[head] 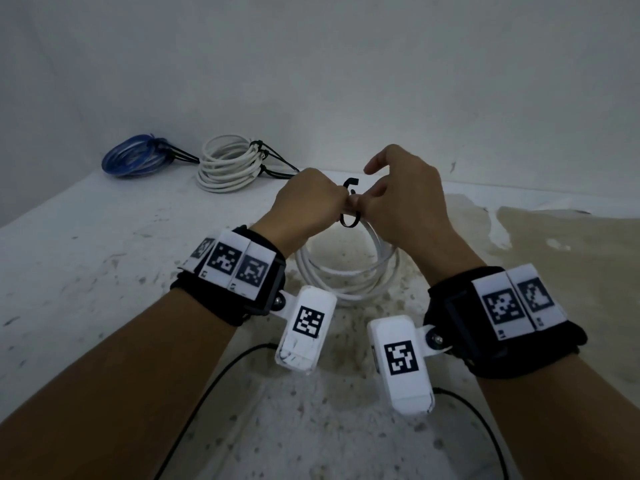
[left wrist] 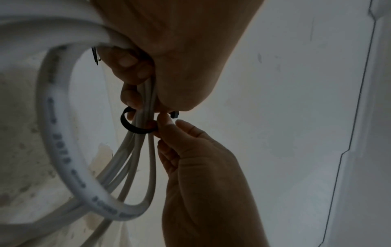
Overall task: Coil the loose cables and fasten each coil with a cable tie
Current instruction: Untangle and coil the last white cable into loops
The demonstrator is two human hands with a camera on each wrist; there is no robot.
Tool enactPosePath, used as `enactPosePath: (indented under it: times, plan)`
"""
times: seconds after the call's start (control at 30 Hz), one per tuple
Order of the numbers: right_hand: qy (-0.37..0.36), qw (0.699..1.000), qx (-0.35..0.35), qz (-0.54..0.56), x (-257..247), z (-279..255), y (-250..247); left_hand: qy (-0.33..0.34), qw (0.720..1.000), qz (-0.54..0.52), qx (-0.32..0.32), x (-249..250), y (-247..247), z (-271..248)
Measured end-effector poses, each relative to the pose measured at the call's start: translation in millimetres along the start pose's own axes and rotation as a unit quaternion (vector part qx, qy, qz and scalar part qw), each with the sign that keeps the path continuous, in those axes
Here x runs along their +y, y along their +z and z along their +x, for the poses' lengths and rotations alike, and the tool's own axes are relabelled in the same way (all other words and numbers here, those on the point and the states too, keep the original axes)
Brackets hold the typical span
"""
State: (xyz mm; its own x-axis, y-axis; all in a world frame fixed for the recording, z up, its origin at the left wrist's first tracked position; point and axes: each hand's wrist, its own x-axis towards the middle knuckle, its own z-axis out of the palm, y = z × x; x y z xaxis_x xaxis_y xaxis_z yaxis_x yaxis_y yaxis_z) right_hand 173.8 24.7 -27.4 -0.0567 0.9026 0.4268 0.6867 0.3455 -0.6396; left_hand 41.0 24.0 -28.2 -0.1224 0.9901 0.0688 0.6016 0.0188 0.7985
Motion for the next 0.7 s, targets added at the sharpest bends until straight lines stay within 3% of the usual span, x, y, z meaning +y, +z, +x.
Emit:
enactPosePath:
  times: [0.17, 0.5, 0.7]
  plan:
    - [-0.003, 0.999, 0.030, 0.028, 0.2, 1.1, -3.9, -0.011, 1.000, 0.005, -0.009, 0.8, 3.6, 1.3]
    - [0.003, 1.000, 0.010, -0.009, -0.4, 3.5, -10.0, 0.034, 0.999, 0.022, 0.001, -3.2, 8.2, 1.5]
    - [0.000, 0.999, -0.016, -0.033, -1.5, 4.8, -7.9, 0.010, 1.000, 0.022, -0.003, -3.0, 6.8, 5.1]
